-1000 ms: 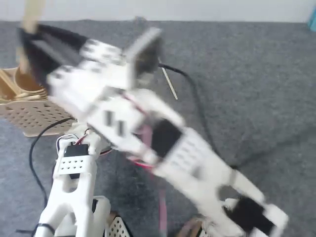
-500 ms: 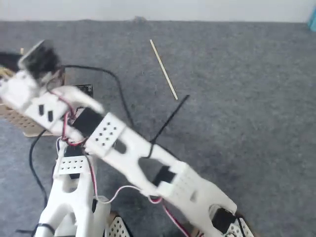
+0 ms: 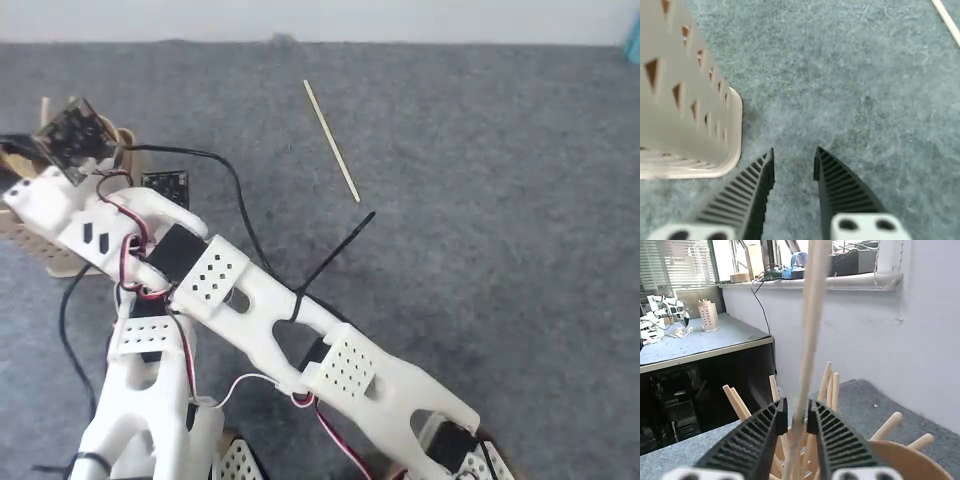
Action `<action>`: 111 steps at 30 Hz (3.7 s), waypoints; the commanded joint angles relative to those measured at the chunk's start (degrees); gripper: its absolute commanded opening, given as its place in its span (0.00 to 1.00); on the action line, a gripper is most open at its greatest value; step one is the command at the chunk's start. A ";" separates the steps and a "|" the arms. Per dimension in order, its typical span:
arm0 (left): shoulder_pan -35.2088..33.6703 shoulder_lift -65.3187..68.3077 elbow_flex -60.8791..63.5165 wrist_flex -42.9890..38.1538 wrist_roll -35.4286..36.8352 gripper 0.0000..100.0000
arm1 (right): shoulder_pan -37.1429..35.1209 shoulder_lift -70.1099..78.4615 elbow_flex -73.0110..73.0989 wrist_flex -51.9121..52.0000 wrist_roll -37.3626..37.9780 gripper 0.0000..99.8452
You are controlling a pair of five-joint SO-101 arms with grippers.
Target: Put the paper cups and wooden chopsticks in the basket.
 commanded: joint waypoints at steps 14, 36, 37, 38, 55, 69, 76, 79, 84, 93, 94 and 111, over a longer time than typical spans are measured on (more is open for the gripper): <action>0.35 -0.09 -0.92 -1.49 -0.44 0.12 | 1.98 -17.89 -8.70 17.27 -10.37 0.15; 5.10 -0.53 -2.68 8.70 -13.45 0.12 | 19.12 -32.40 -6.77 73.71 -11.25 0.15; 5.10 -0.53 -2.68 8.79 -13.45 0.12 | 21.49 -32.04 -4.40 73.71 -9.85 0.15; 5.10 -0.53 -2.68 8.88 -13.63 0.12 | 23.60 -31.60 -1.49 73.71 -8.79 0.15; 5.27 -0.53 -2.77 8.62 -15.47 0.12 | 38.11 -16.31 33.23 46.73 -8.09 0.15; 5.36 -0.53 -2.68 7.82 -15.47 0.12 | 41.01 -6.99 33.23 33.71 -8.09 0.15; 5.45 -0.53 -2.68 7.82 -15.47 0.12 | 43.12 -6.11 33.67 33.27 -8.09 0.15; 5.45 -0.53 -2.68 7.82 -15.47 0.12 | 42.77 -3.03 33.32 33.19 -8.09 0.15; 5.27 -0.53 -2.68 7.82 -15.47 0.12 | 42.68 2.33 33.14 27.91 -8.00 0.15; 5.19 -0.53 -2.68 7.82 -15.47 0.12 | 42.68 -0.04 26.99 43.91 -8.44 0.01; 5.19 -0.53 -2.68 7.82 -15.47 0.12 | 42.68 -0.92 25.67 48.22 -8.44 0.01; 5.10 -0.53 -2.68 7.82 -15.47 0.12 | 43.47 -26.07 39.74 73.27 1.41 0.01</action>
